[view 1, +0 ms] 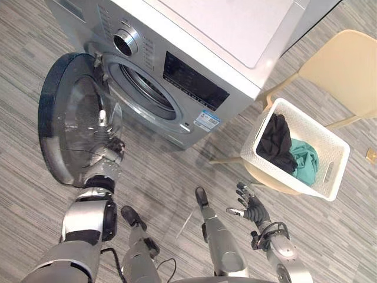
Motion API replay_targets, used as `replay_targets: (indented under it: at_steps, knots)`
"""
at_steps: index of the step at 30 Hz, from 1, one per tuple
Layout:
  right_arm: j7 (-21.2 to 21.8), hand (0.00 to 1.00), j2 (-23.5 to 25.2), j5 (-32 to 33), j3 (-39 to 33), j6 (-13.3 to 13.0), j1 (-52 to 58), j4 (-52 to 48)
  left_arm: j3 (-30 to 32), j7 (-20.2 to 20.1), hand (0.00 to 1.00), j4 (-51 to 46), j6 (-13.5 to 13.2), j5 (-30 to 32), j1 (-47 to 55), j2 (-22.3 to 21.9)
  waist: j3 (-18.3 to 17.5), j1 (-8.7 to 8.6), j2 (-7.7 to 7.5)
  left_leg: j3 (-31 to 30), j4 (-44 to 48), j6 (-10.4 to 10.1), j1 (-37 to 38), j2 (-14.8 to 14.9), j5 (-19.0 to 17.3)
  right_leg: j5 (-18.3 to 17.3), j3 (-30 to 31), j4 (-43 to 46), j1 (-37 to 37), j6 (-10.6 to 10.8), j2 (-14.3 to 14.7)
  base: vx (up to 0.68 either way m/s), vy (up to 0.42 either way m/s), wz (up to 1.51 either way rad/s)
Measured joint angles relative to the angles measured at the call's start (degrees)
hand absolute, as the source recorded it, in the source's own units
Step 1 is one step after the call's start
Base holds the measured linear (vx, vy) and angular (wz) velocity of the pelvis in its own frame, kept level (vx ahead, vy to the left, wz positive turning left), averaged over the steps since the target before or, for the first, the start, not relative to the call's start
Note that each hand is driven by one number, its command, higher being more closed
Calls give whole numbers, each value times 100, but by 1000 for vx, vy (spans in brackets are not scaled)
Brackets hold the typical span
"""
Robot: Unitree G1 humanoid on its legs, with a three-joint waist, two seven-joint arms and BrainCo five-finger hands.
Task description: Pick up the laundry basket with both hands and put the clothes into the washing machine.
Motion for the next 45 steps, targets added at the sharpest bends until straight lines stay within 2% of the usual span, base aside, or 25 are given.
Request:
replay_targets:
  at_steps: [3, 7, 9, 11, 13, 18, 21, 23, 25, 28, 30, 31, 32, 33, 35, 37, 38, 39, 40, 42, 45]
  knots:
    - [-131, 0, 23, 7, 0, -34, -14, -178, 249, 188, 0, -59, -230, -560, -253, -14, 79, -88, 7, -4, -7, -36, -140, 44, 29, 47, 7, -3, -152, -30, 45, -13, -12, -5]
    - [-229, 0, 21, 3, -1, -30, 48, -166, 797, 534, 0, -152, -391, -805, -250, -10, 150, -65, 66, -24, -18, -58, -138, 101, 47, 56, -17, 2, -141, -42, 95, -1, -5, 0]
    - [-238, 0, 20, -2, -5, -29, 55, -165, 1013, 587, 0, -152, -413, -801, -173, -6, 184, -33, 119, -42, -1, -61, -132, 98, 57, 56, -43, 1, -113, -42, 88, 20, -7, 6]
    - [-230, 0, 20, 1, -5, -28, 75, -155, 1103, 583, 0, -153, -415, -787, 22, -5, 221, 72, 174, -77, 2, -62, -72, 98, 58, 54, -95, -7, -16, -43, 83, 21, -7, 11]
    - [-228, 0, 20, -15, -11, -30, 72, -146, 1109, 578, 0, -163, -426, -750, 240, -6, 267, 75, 245, -203, 2, -62, -43, 88, 58, 46, -223, -52, 118, -49, 60, 19, -11, 25]
    - [-236, 0, 23, -67, -121, -15, -28, 452, 1121, 535, 0, -181, -419, -507, 1022, -99, 273, 226, 257, -347, 0, -65, 113, 6, 51, -14, -373, -77, 382, -27, -7, 15, -7, 20]
    - [-249, 0, 47, -196, -323, 69, -217, 916, 1235, 393, 0, -257, -308, -38, 1770, -215, 268, 246, 293, -346, -1, -72, 261, -72, 39, -45, -396, -80, 553, 5, -83, 14, 5, 12]
    - [-257, 0, 58, -299, -594, 97, -251, 1217, 1237, 278, 0, -266, -234, 290, 2204, -467, 227, 284, 433, -361, -2, -72, 314, -125, 38, -74, -455, -79, 660, 22, -139, 15, 7, 18]
    - [-303, 0, 56, -371, -852, 167, -264, 1805, 1037, 125, 0, -282, -146, 866, 2839, -883, 99, 405, 679, -447, -8, -55, 449, -149, 25, -125, -557, -77, 865, 21, -170, 34, -3, 23]
    - [-354, 0, 60, -532, -1126, 220, -424, 2680, 560, -171, 0, -297, -55, 1782, 3598, -1225, -115, 402, 954, -633, -36, -35, 584, -162, 0, -262, -752, -44, 1115, 7, -190, 21, -20, 34]
    - [-373, 0, 60, -626, -1570, 292, -587, 3645, 171, -426, 0, -310, -8, 2593, 4231, -1573, -321, 552, 1171, -682, -38, -88, 796, -171, -113, -386, -824, 26, 1340, -11, -204, 25, -12, 19]
    - [-382, 0, 59, -641, -1661, 327, -633, 3851, 142, -474, 0, -309, 10, 2845, 4371, -1649, -357, 591, 1216, -695, -38, -86, 851, -175, -123, -429, -837, 35, 1396, 25, -209, 7, -7, 9]
    - [-410, 0, 59, -677, -1803, 356, -679, 4276, 93, -578, 0, -251, 62, 3309, 4635, -1806, -442, 700, 1292, -722, -38, -89, 946, -180, -153, -471, -854, 63, 1501, 23, -214, -4, -6, 12]
    - [-417, 0, 66, -685, -1853, 357, -705, 4454, 95, -593, 0, -243, 72, 3448, 4746, -1857, -483, 710, 1316, -757, -38, -89, 956, -182, -157, -499, -887, 85, 1528, 24, -215, -8, -11, 26]
    - [-430, 0, 151, -681, -2030, 375, -843, 5108, 118, -605, 0, -188, 122, 4140, 5033, -1912, -558, 709, 1325, -918, -32, -95, 1020, -183, -167, -637, -1032, 269, 1622, 12, -220, 5, -12, 37]
    - [-480, 0, 266, -666, -2309, 402, -855, 5401, 399, -584, 0, -147, 177, 4428, 5094, -1892, -612, 812, 1280, -963, 30, -200, 1172, -160, -257, -864, -1131, 564, 1729, -12, -226, 25, -19, 35]
    - [-484, 0, 302, -666, -2394, 410, -857, 5460, 537, -586, 0, -148, 198, 4442, 5099, -1901, -627, 841, 1251, -966, 156, -260, 1190, -100, -321, -946, -1143, 668, 1766, -21, -223, 21, -70, 22]
    - [-488, 0, 371, -666, -2515, 441, -843, 5511, 881, -591, 0, -171, 228, 4428, 5154, -1978, -662, 951, 1185, -962, 582, -380, 1181, 26, -586, -1087, -1144, 865, 1824, -67, -206, 24, -123, -2]
    - [-483, 0, 390, -667, -2519, 467, -809, 5509, 1348, -590, 0, -253, 243, 4389, 5246, -2052, -685, 1042, 1174, -962, 1142, -299, 1161, 219, -761, -1243, -1128, 1105, 1903, -136, -130, 26, -131, -11]
    - [-485, 0, 417, -675, -2522, 476, -788, 5493, 1781, -597, 0, -273, 302, 4227, 5437, -2112, -797, 1036, 1172, -1098, 1921, -231, 1069, 394, -957, -1509, -1062, 1436, 1955, -198, -89, 39, -96, -19]
    - [-486, 0, 469, -719, -2630, 520, -801, 5477, 2088, -674, 0, -279, 323, 4017, 5461, -2275, -920, 1102, 1210, -1732, 2919, -158, 678, 362, -903, -1601, -922, 1622, 1961, -219, -115, 27, -112, -18]
